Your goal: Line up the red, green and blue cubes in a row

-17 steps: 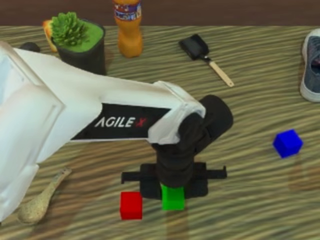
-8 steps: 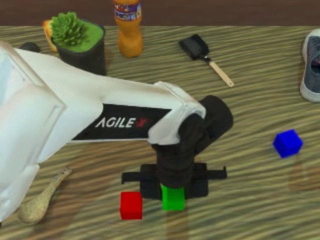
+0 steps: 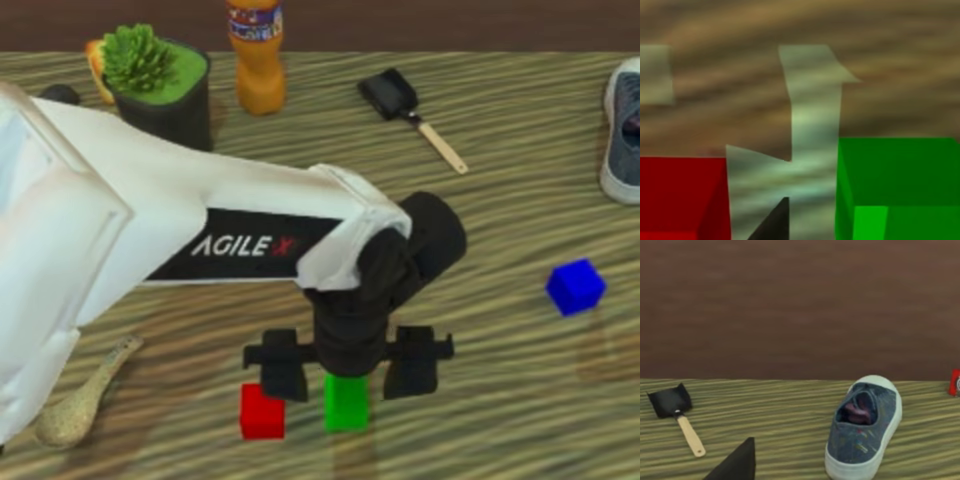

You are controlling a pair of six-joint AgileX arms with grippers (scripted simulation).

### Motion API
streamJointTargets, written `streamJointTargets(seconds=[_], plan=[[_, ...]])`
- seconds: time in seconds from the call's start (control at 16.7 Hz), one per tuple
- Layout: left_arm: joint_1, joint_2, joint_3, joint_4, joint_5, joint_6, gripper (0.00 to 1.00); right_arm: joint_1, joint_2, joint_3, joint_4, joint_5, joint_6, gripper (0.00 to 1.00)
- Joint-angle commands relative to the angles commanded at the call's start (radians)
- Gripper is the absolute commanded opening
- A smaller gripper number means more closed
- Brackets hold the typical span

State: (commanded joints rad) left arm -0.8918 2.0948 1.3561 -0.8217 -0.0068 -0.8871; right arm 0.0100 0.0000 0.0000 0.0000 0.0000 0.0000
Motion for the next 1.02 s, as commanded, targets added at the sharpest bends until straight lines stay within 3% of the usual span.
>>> streamJointTargets(seconds=[0.6, 1.02], plan=[[0.001, -0.006, 0.014, -0.017, 0.000, -0.001, 1.00, 0.000, 0.000, 0.000, 0.000, 0.000, 0.000, 1.00], [0.018, -0.097, 0.143, -0.242, -0.001, -0.005, 1.00, 0.000, 0.000, 0.000, 0.000, 0.000, 0.000, 1.00]])
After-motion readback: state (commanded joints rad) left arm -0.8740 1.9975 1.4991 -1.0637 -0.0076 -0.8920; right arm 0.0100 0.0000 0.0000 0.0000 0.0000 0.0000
